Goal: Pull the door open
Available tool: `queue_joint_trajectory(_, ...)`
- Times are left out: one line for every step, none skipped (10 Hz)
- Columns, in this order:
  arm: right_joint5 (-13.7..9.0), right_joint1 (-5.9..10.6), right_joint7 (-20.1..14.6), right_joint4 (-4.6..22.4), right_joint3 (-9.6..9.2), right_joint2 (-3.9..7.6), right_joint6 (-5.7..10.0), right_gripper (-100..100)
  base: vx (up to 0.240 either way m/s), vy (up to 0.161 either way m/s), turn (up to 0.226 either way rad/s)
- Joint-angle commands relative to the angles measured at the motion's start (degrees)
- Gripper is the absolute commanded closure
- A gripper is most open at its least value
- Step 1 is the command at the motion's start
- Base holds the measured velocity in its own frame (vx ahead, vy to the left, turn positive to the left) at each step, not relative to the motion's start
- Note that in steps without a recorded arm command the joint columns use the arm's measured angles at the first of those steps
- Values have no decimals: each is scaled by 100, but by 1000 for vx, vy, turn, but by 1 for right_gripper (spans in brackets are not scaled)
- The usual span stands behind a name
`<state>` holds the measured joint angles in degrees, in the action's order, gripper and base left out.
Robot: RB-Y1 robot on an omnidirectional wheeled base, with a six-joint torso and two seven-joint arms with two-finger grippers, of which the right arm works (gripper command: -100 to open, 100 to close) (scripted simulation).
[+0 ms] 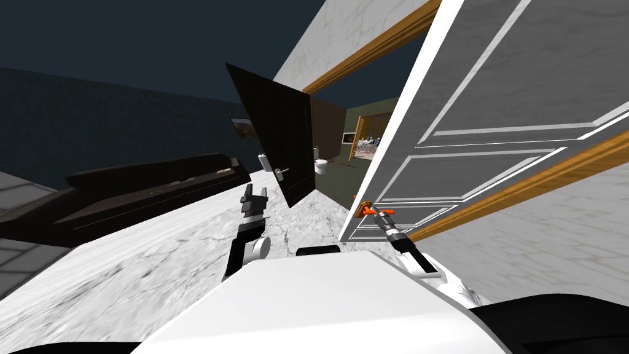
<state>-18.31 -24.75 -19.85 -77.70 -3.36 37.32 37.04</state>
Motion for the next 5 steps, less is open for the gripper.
queue_joint_trajectory(-5, -60, -66, 33, -29, 93, 124, 100, -207, -40, 134)
queue_joint_trajectory(-6, -87, -99, 45, -53, 138, 187, 100, -220, -41, 115)
queue_joint_trajectory(-7, -111, -128, 57, -73, 178, 242, 100, -204, -63, 114)
queue_joint_trajectory(-8, -139, -162, 69, -97, 225, 307, 100, -195, -52, 120)
queue_joint_trajectory(0, -107, -142, 73, -106, 192, 259, 100, -86, -15, 29)
